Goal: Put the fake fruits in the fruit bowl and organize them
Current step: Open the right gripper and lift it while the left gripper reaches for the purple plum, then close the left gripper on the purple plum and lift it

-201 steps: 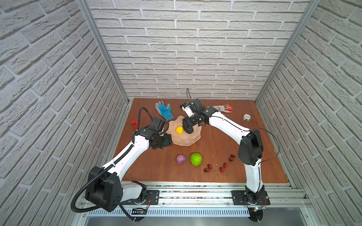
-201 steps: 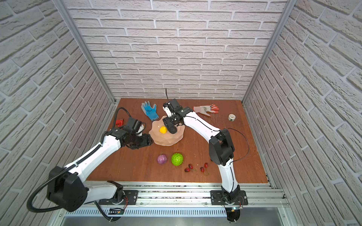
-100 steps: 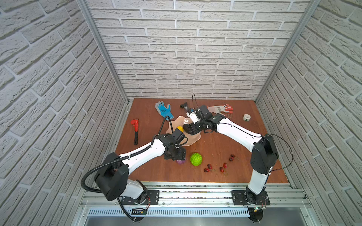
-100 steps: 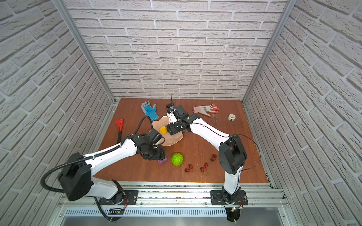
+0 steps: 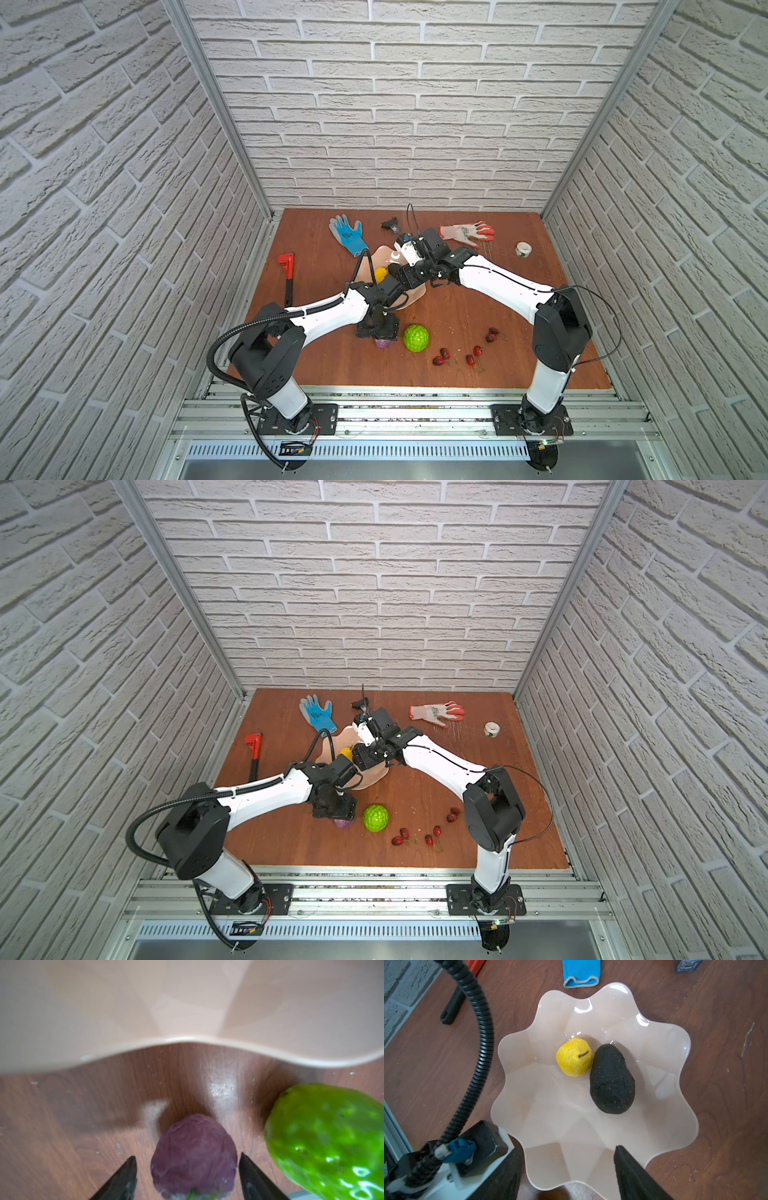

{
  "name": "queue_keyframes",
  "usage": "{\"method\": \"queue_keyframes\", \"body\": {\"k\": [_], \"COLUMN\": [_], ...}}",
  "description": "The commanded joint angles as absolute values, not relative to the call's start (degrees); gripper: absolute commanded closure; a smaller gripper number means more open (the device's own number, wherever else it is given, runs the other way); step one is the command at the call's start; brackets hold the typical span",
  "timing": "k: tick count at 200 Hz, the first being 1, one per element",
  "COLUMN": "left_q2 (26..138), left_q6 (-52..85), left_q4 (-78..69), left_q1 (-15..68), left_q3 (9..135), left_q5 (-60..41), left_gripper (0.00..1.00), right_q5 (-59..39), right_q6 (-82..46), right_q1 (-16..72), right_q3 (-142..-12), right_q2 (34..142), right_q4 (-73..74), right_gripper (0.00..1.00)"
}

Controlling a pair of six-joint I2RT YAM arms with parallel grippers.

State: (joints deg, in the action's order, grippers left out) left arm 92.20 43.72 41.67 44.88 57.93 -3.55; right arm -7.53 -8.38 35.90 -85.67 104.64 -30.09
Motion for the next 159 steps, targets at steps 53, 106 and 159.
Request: {"method": "queue_keyframes", "body": {"k": [53,106,159], "left_q2": [95.1,96.4,95.3], "left_q6": [44.7,44.8,45.6], "left_q4": [41.2,40.3,40.3], "left_q1": [46.3,46.3,46.5], "left_q3": [59.1,59.2,58.4], "left_q5": [-2.4,-2.6,-3.3], "left_gripper": [0.27,0.35,0.46], "right_q5": [-7.0,-7.1,-7.0], "right_q6": [-8.5,-8.4,-8.6], "right_q1": [36.3,36.3,36.3], "right_q3": [-84.5,-84.4,-84.4], "right_q2": [101.8,102.0,102.2], "right_q4": [-27.2,-27.4,-27.3], "right_gripper": [0.29,0.29,0.29]}}
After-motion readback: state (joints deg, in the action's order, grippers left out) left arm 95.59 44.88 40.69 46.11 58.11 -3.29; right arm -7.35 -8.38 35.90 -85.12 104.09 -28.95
